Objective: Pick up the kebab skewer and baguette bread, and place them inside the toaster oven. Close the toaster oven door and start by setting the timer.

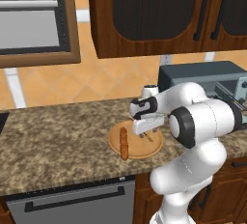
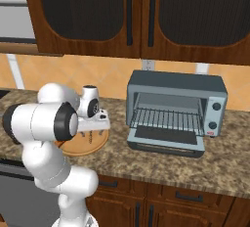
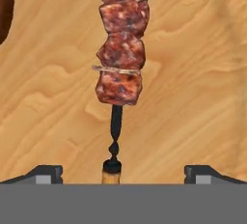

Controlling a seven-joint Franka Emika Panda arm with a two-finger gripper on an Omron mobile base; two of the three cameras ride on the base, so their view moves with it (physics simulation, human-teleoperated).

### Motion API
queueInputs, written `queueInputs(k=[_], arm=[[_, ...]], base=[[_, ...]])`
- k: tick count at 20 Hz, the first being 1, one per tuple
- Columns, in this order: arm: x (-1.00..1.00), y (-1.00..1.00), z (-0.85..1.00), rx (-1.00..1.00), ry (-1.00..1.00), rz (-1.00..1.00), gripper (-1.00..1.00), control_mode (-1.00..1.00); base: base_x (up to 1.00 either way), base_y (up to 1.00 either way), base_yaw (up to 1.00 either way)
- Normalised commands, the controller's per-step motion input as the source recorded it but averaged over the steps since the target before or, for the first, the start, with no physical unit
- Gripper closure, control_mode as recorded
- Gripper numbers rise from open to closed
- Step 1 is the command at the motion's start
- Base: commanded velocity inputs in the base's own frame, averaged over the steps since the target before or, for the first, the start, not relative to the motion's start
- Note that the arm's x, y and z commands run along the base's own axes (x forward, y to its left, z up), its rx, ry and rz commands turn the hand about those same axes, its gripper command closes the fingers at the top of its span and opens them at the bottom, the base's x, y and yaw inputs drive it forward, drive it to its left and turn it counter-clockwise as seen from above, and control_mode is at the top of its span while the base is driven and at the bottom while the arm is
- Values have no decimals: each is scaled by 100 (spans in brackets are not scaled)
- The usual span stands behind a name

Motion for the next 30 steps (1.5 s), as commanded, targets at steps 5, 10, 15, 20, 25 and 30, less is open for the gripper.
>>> queueInputs(k=[5,10,15,20,25,30], arm=[[12,0,-35,0,9,0,-100,-100],[-6,0,-29,0,0,0,-100,-100],[-23,2,-45,0,-6,0,100,-100],[-23,0,-50,0,-6,0,100,-100],[-18,0,-26,1,0,0,100,-100],[-38,0,0,0,0,0,100,-100]], base=[[0,0,0],[0,0,0],[0,0,0],[0,0,0],[0,0,0],[0,0,0]])
